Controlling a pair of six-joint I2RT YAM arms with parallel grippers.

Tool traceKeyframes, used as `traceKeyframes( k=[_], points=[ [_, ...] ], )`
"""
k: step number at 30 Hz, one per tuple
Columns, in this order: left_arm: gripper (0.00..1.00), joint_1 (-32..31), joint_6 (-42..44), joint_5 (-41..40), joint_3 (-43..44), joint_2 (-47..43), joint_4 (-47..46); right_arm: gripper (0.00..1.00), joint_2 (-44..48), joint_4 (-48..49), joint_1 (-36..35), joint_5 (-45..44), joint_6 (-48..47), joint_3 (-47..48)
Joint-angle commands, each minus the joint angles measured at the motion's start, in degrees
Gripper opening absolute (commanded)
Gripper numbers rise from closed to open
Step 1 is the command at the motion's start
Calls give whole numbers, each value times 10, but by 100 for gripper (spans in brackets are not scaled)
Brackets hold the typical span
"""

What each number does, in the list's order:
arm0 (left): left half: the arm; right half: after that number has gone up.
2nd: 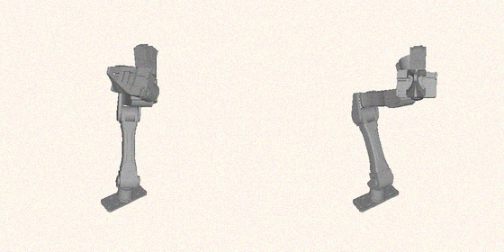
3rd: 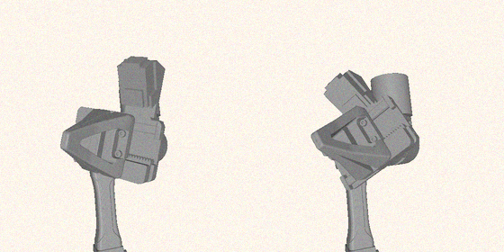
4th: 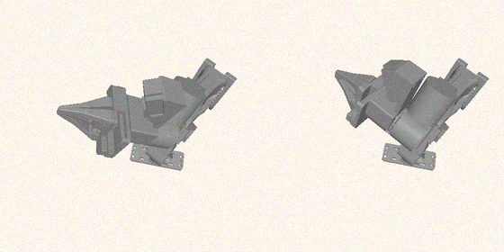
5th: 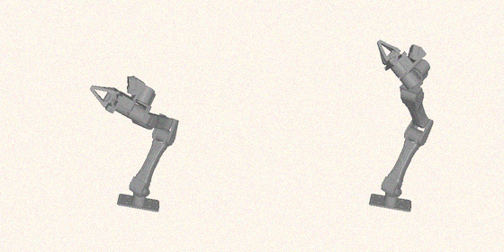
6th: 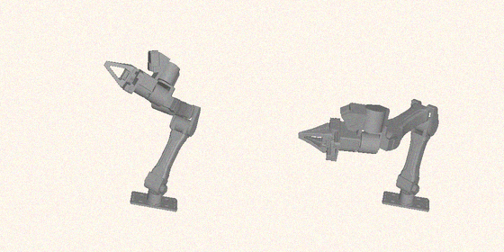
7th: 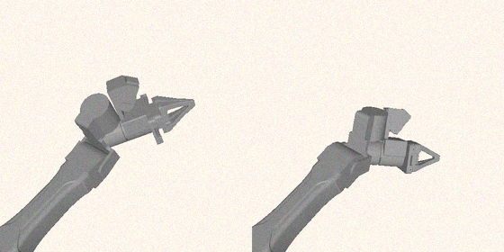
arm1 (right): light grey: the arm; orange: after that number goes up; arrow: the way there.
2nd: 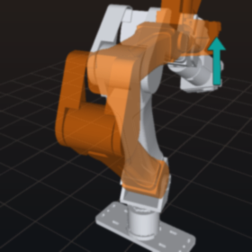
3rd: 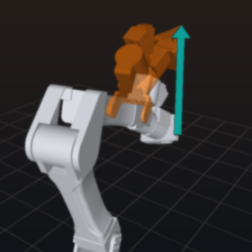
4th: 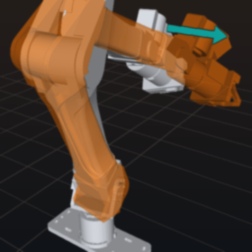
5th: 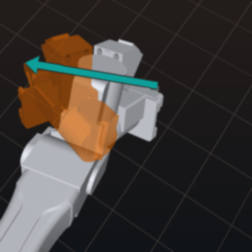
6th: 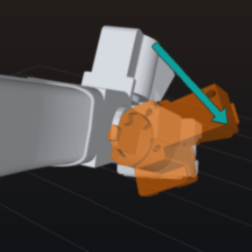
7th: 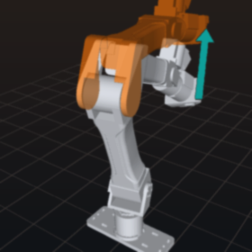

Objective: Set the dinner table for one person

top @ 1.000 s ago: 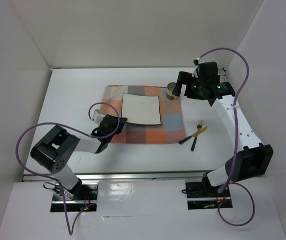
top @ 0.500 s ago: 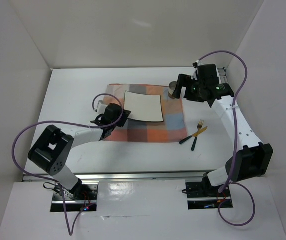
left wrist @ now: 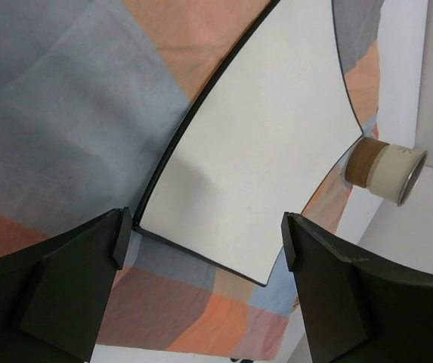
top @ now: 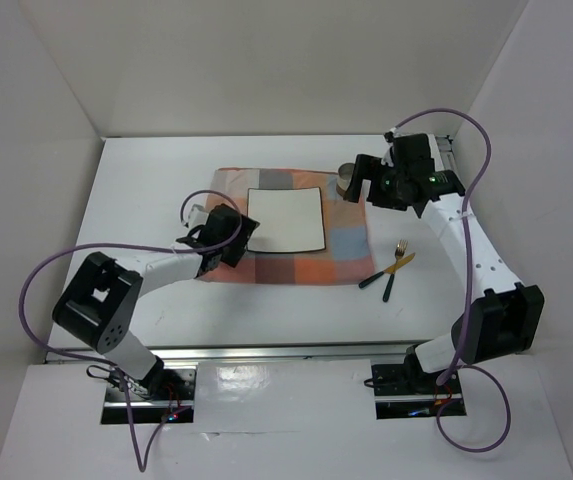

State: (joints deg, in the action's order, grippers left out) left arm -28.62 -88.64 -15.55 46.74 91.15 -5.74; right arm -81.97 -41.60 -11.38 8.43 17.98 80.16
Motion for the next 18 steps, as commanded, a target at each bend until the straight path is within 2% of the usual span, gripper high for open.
traceKeyframes(
  k=[1, 8, 11, 13, 14, 15, 18],
  points=[
    [100, 5, 7, -19, 20, -35, 33, 100, 9, 12, -1, -5, 6, -16],
    [100, 16, 58, -73, 49, -83, 93, 100, 9, 7, -1, -48, 39, -78],
    [100, 27, 123, -84, 79, -94, 115, 100, 22, -4, 27, -53, 79, -116],
    [100, 33, 218, -66, 140, -94, 129, 100, 22, -11, 51, -48, 108, -159],
    [100, 33, 252, -56, 169, -83, 160, 96, 28, -11, 60, -40, 117, -177],
    [100, 33, 311, -46, 235, -58, 183, 93, 36, -3, 69, -33, 136, -193],
    [100, 33, 383, -5, 352, -19, 274, 76, 43, 20, 108, -13, 164, -258]
  ],
)
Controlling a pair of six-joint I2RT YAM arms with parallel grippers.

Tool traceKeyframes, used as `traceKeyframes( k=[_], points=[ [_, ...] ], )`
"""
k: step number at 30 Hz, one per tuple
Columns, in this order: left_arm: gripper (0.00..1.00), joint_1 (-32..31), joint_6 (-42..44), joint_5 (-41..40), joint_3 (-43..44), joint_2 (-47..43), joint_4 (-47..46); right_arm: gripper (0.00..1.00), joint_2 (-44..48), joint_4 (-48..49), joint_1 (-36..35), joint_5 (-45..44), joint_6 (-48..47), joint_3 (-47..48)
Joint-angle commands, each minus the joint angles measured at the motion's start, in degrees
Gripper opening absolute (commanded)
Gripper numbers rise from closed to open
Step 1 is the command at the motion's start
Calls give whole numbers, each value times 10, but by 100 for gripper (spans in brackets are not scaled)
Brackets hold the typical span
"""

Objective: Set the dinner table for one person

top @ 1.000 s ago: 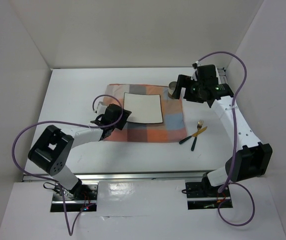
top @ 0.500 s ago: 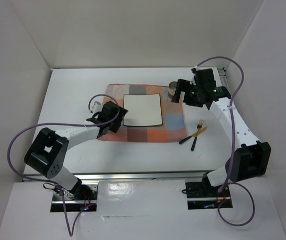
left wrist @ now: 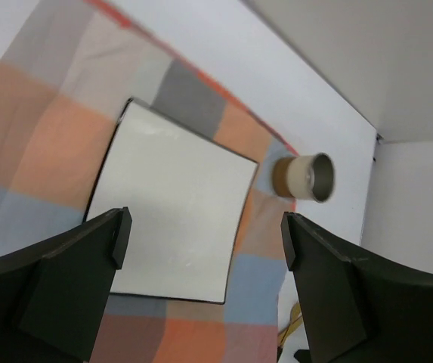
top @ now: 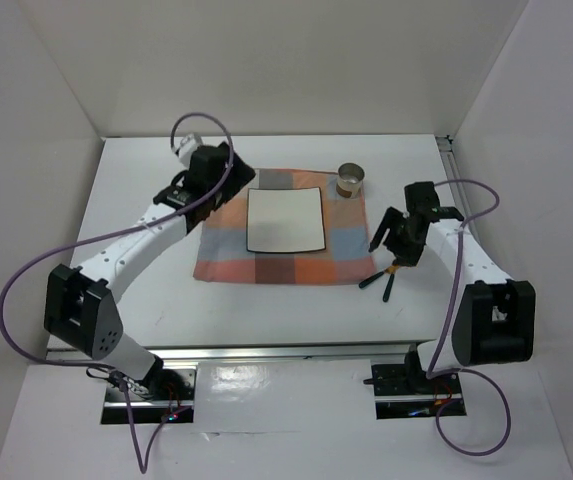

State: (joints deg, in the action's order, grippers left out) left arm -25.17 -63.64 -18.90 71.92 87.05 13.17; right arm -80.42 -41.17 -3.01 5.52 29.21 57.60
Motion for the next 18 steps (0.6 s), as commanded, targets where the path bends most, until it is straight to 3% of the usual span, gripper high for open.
traceKeyframes(
  k=[1, 4, 10, 13, 18],
  points=[
    [100, -1, 166, 36, 116, 30, 99, 72, 27, 15, 40, 16, 67, -52],
    [100, -14, 204, 61, 119, 22, 98, 63, 27, 21, 54, 3, 79, -66],
    [100, -1, 220, 102, 75, -37, 51, 61, 8, 21, 59, -22, 86, -86],
    [100, 5, 231, 108, 82, -49, 56, 55, -4, 28, 59, -35, 86, -98],
    [100, 15, 251, 113, 111, -54, 80, 55, -26, 41, 59, -46, 86, -118]
  ],
)
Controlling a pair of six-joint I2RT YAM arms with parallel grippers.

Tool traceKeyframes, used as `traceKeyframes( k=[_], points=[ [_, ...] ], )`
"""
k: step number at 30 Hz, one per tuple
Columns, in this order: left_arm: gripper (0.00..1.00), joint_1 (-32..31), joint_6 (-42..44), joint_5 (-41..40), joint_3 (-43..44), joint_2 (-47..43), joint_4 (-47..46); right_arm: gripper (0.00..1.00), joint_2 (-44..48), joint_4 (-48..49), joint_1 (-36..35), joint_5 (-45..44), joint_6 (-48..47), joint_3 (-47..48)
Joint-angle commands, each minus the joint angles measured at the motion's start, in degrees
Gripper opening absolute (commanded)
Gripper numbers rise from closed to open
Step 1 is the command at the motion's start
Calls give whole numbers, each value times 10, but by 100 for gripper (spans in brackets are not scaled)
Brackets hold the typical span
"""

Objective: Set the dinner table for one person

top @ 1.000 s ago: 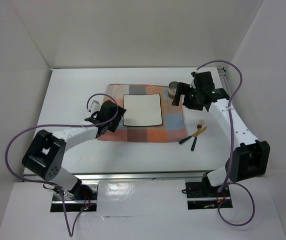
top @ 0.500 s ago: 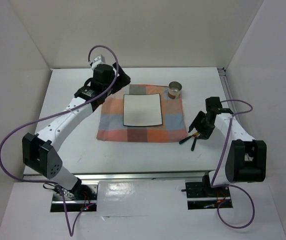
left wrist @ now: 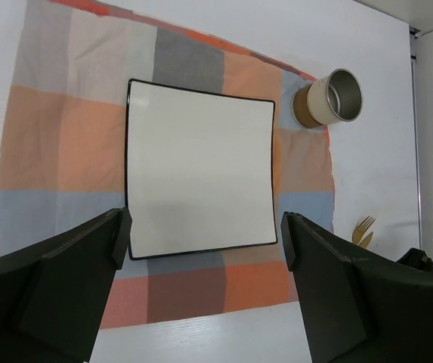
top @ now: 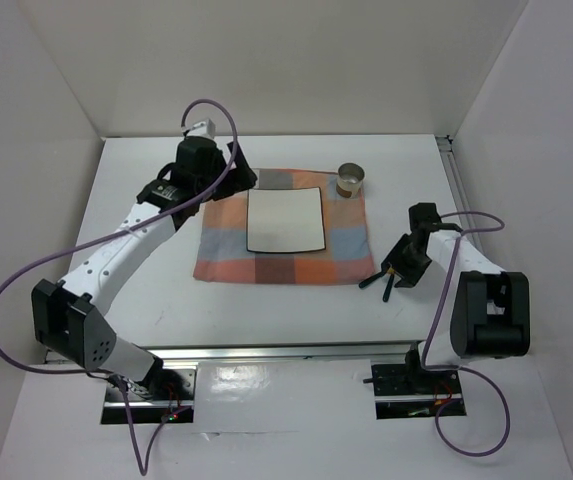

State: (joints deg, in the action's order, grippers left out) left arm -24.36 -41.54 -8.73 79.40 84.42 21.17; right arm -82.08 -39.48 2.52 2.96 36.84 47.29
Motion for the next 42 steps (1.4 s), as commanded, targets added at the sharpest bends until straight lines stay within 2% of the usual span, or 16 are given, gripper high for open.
traceKeyframes(
  k=[1, 7, 8, 10, 11, 15, 16, 17, 22, 28, 32, 33, 37, 38, 42],
  points=[
    [100, 7, 35, 19, 37, -34, 0, 56, -15, 24, 4, -25, 10, -15],
    [100, 30, 35, 46, 35, -58, 0, 56, -33, 49, 4, -8, 15, -39],
    [100, 36, 35, 46, 35, -58, -7, 49, -33, 61, 4, 4, 15, -47],
    [100, 43, 35, 52, 23, -63, -12, 43, -33, 71, 4, 10, 15, -55],
    [100, 50, 29, 59, 23, -68, -12, 35, -38, 71, 4, 10, 15, -55],
    [100, 62, 23, 80, 13, -68, -12, 24, -33, 71, 4, -1, 20, -55],
    [100, 63, 23, 80, 13, -68, -12, 14, -24, 64, 4, -1, 20, -48],
    [100, 68, 23, 87, 13, -68, -12, 12, -18, 59, 4, -7, 14, -41],
    [100, 68, 23, 81, 41, -60, 22, 9, 37, 29, 4, -7, -19, -5],
    [100, 96, 30, 76, 41, -75, 22, 8, 83, -26, -27, -60, -65, 104],
    [100, 130, 43, 44, 58, -92, 55, 5, 68, -26, -144, -67, -93, 224],
    [100, 136, 48, 33, 58, -98, 62, 1, 54, -26, -174, -61, -93, 248],
    [100, 174, 56, 14, 81, -98, 123, 0, -76, -26, -333, -39, -70, 386],
    [100, 185, 61, 20, 100, -93, 138, 0, -134, -26, -386, -39, -64, 434],
    [100, 190, 51, -26, 82, -132, 153, 1, -243, 26, -442, -17, -42, 509]
  ],
)
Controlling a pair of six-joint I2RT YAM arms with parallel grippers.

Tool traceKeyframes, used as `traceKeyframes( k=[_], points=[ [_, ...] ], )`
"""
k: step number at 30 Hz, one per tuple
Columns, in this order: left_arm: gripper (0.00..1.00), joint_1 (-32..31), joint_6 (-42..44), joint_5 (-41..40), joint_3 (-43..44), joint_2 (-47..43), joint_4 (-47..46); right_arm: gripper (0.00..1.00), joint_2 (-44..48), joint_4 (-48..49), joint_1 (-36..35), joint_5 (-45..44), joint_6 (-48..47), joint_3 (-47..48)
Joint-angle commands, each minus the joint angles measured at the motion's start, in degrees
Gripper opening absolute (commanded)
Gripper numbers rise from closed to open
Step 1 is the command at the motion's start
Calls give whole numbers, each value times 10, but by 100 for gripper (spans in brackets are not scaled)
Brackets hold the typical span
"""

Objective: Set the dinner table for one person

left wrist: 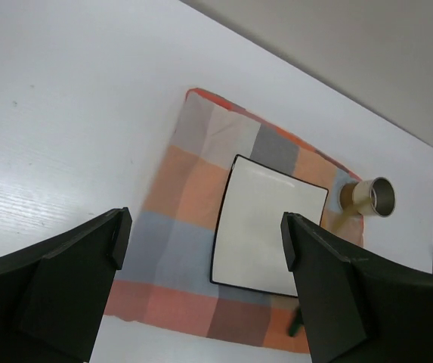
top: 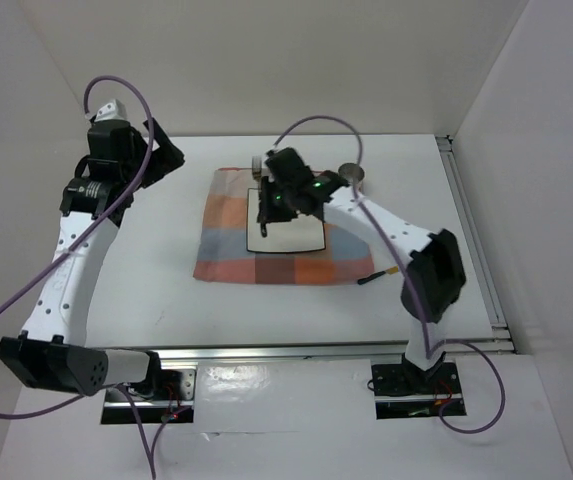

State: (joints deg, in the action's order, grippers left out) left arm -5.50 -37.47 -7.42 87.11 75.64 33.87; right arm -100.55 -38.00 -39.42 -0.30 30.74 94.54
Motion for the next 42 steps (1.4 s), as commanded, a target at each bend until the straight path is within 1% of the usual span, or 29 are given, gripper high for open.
traceKeyframes(
  k=[1, 2, 3, 4, 5, 6, 8, 10, 12, 15, 18, 19, 20, 21, 24, 25, 26, 28, 30, 31, 34, 35, 36, 40, 41, 42],
  points=[
    [100, 7, 4, -46, -11, -61, 0, 2, -91, 43, -22, 32, 19, 45],
    [100, 7, -5, -46, -41, -78, -16, 2, -108, 56, -30, 44, 19, 56],
    [99, 15, -10, -47, -53, -107, -27, 2, -126, 64, -36, 54, 25, 83],
    [99, 21, -10, -34, -60, -115, -34, 2, -145, 78, -36, 59, 25, 97],
    [99, 26, -10, -21, -60, -115, -34, 2, -183, 79, -43, 66, 25, 114],
    [99, 26, -10, -14, -55, -115, -26, 2, -203, 79, -48, 60, 30, 152],
    [99, 31, -10, -1, -41, -100, -6, 2, -256, 65, -55, 54, 37, 187],
    [100, 31, -3, 13, -28, -88, 22, 2, -282, 58, -55, 62, 56, 215],
    [100, 36, 2, 19, -23, -88, 27, 3, -302, 80, -55, 72, 76, 216],
    [100, 37, 13, 33, -29, -94, 27, 5, -325, 88, -50, 80, 106, 223],
    [100, 37, 19, 27, -29, -94, 27, 5, -339, 107, -50, 104, 122, 223],
    [100, 37, 24, 19, -29, -99, 27, 6, -339, 107, -50, 104, 134, 223],
    [100, 37, 24, 19, -29, -99, 32, 10, -339, 107, -50, 111, 139, 223],
    [100, 42, 24, 13, -29, -99, 32, 10, -345, 112, -50, 111, 139, 223],
    [100, 47, 29, 7, -29, -104, 37, 15, -345, 112, -50, 103, 155, 223],
    [100, 47, 29, 7, -29, -104, 43, 18, -345, 112, -50, 98, 161, 217],
    [100, 47, 29, -2, -29, -104, 43, 25, -345, 112, -55, 98, 161, 212],
    [100, 47, 29, -2, -36, -112, 35, 41, -345, 112, -55, 93, 167, 212],
    [100, 52, 35, -2, -41, -112, 35, 42, -340, 112, -55, 87, 167, 205],
    [100, 52, 35, -2, -41, -112, 35, 45, -340, 112, -55, 87, 167, 205],
    [100, 52, 30, -2, -35, -112, 41, 45, -340, 112, -55, 87, 167, 205],
    [100, 52, 30, -2, -35, -112, 41, 46, -332, 106, -55, 87, 167, 200],
    [100, 52, 30, -8, -43, -118, 35, 51, -332, 106, -55, 87, 167, 200],
    [100, 52, 30, -8, -50, -118, 35, 52, -298, 106, -55, 87, 152, 188],
    [100, 52, 30, -8, -50, -118, 35, 54, -282, 98, -55, 75, 152, 188],
    [100, 52, 30, -8, -50, -118, 35, 57, -273, 98, -60, 70, 147, 188]
  ],
)
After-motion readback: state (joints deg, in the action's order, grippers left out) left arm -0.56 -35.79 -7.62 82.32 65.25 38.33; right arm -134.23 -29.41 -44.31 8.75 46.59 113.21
